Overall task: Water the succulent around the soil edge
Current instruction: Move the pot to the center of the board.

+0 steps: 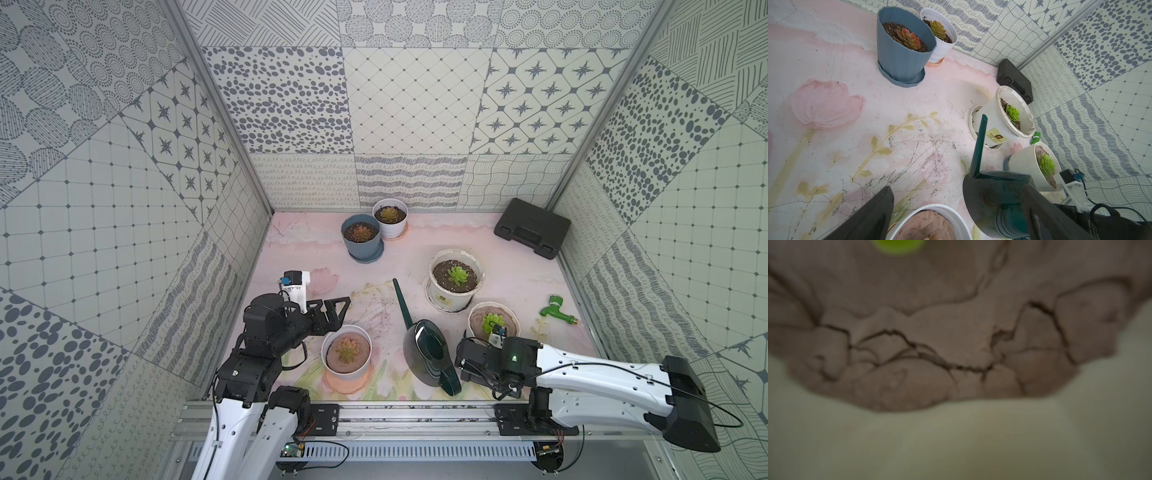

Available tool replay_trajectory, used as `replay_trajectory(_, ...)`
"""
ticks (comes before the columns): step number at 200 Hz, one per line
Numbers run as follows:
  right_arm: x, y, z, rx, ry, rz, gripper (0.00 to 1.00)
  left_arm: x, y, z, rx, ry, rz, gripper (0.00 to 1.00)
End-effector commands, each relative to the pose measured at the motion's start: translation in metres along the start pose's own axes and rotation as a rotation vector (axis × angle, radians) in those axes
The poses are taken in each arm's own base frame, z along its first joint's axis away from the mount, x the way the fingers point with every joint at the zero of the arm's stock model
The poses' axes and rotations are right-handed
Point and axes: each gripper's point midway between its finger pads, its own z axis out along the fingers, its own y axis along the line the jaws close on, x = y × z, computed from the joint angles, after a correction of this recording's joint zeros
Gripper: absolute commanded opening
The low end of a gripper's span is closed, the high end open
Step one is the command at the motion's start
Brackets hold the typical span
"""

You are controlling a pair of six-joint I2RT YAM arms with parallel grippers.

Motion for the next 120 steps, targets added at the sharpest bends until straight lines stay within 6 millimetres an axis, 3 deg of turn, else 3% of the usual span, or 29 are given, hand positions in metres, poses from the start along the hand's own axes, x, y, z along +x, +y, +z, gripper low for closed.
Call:
replay_trajectory(1,-0.009,0.018,0.012,-0.056,-0.047,0.068,0.97,0.002,-0.003,0.0,0.02,0.006,0.024,0.99)
replay_trajectory(58,-0.012,0.004,0.038,-0.003,-0.054,0.144,0.97,0.003,-0.002,-0.001,0.014,0.003,0.026,0.99)
replay_trajectory(120,-0.041,-0.022,0.053,0.052,-0.114,0.156,0.95,0.002,-0.004,0.0,0.026,0.0,0.023,0.99)
